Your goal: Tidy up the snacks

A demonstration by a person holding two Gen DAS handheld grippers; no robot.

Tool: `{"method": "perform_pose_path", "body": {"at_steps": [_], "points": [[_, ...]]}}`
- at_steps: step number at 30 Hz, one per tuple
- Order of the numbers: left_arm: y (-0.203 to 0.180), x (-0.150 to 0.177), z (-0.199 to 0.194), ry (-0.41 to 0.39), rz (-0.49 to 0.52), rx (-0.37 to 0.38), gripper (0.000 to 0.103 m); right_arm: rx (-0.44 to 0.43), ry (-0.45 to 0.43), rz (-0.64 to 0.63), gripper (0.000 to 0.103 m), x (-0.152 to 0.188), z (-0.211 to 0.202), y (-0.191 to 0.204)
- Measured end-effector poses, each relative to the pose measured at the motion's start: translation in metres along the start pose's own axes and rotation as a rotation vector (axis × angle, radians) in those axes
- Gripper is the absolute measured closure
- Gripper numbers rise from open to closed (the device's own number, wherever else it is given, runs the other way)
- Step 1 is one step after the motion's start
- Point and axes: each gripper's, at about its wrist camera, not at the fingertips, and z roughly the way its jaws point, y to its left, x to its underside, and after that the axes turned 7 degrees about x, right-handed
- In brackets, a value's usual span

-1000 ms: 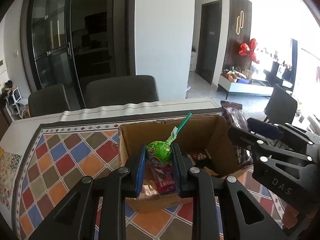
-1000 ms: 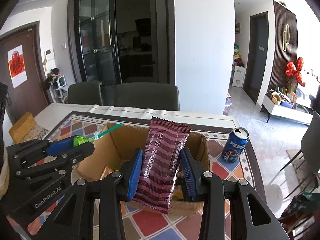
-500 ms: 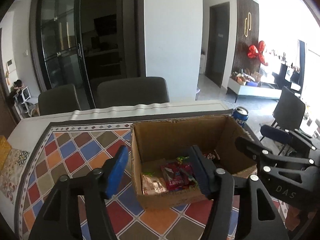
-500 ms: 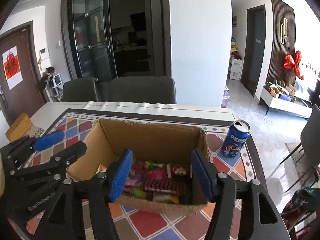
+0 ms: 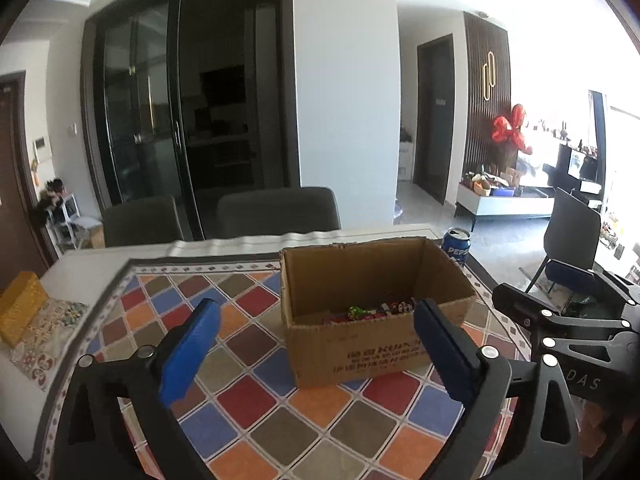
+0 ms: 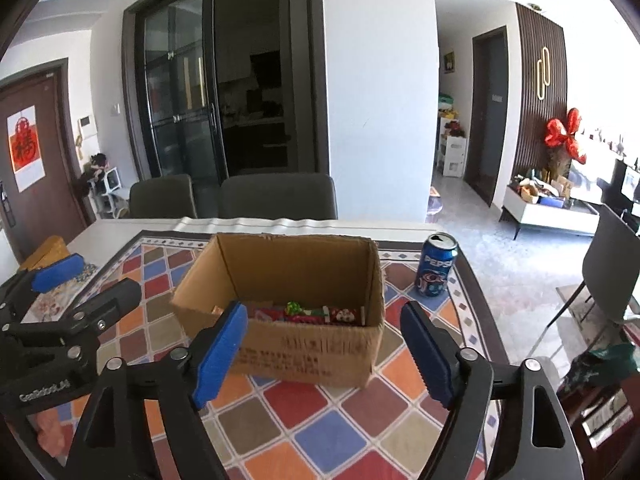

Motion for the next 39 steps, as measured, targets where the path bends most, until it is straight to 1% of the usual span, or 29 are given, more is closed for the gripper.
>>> {"method": "perform_pose_path", "body": {"at_steps": [5,11,16,23,30,39], "points": [[-0.004,0.016,-0.032,-0.011,-0.021,-0.007,0.002,0.031,-0.039,-0.002,0.017,0.018,-0.033,-0.004],[-0.012,0.036,-0.060,-0.022,-0.005,-0.029,0.000,0.066,-0.059,0.006,0.014,0.040,-0.066,-0.008],[-0.016,0.051,-0.078,-0.011,-0.013,-0.016,0.000,0.062,-0.068,0.004,0.014,0.054,-0.086,-0.008],[-0.019,0.067,-0.107,-0.018,-0.016,-0.011,0.000,0.055,-0.064,0.009,0.014,0.073,-0.111,-0.003],[-0.021,0.076,-0.128,-0.032,-0.013,-0.020,0.000,0.043,-0.070,-0.009,0.014,0.084,-0.127,-0.001],[-0.025,0.078,-0.148,-0.053,-0.006,-0.031,0.000,0.027,-0.085,-0.020,0.014,0.094,-0.148,0.003]]}}
